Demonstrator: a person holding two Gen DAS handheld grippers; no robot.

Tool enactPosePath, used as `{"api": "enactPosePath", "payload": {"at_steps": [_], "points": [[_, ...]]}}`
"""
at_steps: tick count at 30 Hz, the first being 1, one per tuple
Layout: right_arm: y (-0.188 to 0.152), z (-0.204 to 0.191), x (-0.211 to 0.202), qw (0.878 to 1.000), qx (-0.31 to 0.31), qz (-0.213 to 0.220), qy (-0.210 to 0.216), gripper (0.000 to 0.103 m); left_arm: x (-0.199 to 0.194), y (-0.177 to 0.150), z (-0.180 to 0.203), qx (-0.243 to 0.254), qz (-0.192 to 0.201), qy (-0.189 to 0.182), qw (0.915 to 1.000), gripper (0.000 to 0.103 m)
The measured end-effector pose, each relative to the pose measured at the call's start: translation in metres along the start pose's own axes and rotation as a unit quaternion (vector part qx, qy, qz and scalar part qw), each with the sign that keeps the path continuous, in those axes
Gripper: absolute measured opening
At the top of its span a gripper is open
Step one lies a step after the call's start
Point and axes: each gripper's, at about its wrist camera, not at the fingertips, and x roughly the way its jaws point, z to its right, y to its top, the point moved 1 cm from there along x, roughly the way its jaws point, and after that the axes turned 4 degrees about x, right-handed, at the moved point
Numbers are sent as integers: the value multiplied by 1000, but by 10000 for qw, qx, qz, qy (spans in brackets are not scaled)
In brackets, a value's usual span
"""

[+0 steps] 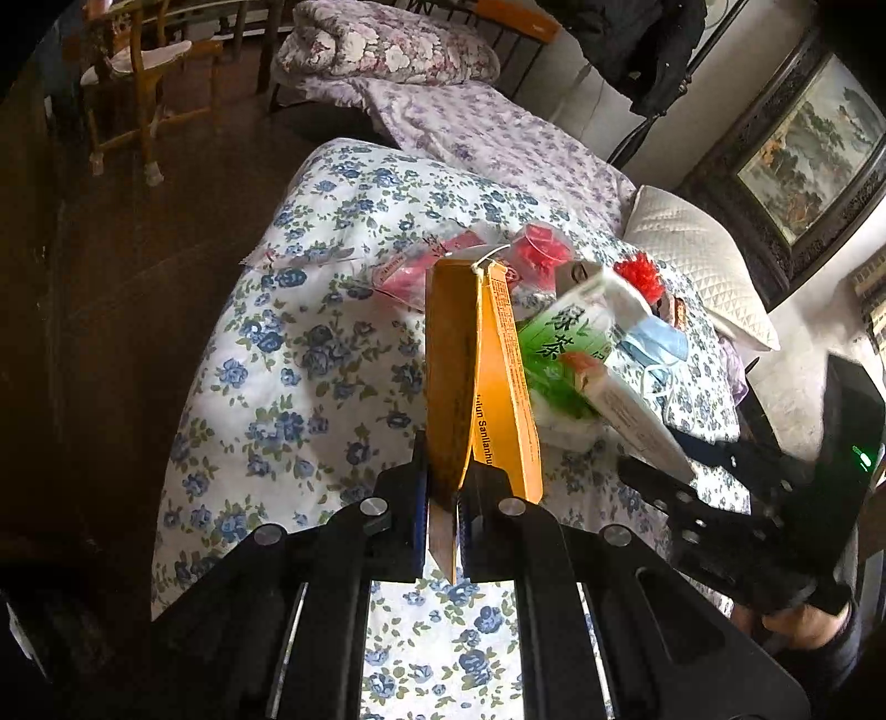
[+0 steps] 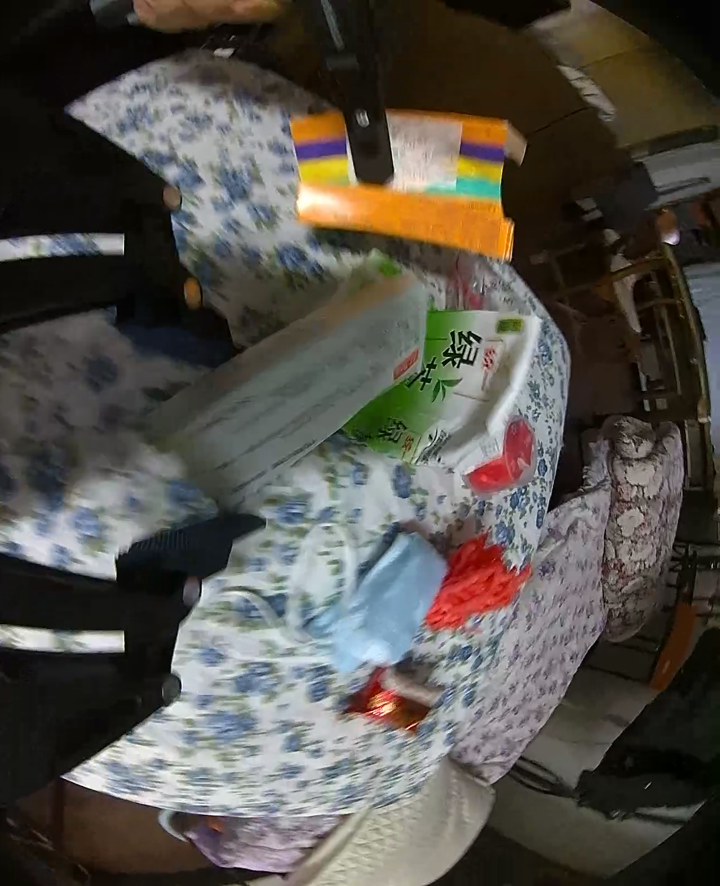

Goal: Collect trash
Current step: 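Move the open right tool to the white medicine box on the bed, then close the right tool on the white medicine box and lift it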

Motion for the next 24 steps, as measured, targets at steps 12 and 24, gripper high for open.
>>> {"api": "enactPosePath", "payload": {"at_steps": [12, 24], "points": [[-56, -3, -33, 9982, 546, -233, 15, 74, -4, -4, 5, 24, 46, -28, 10000, 10], [-20, 8, -21, 9952, 342, -36, -915, 77, -4, -3, 7, 111, 52, 12, 9999, 10]]}}
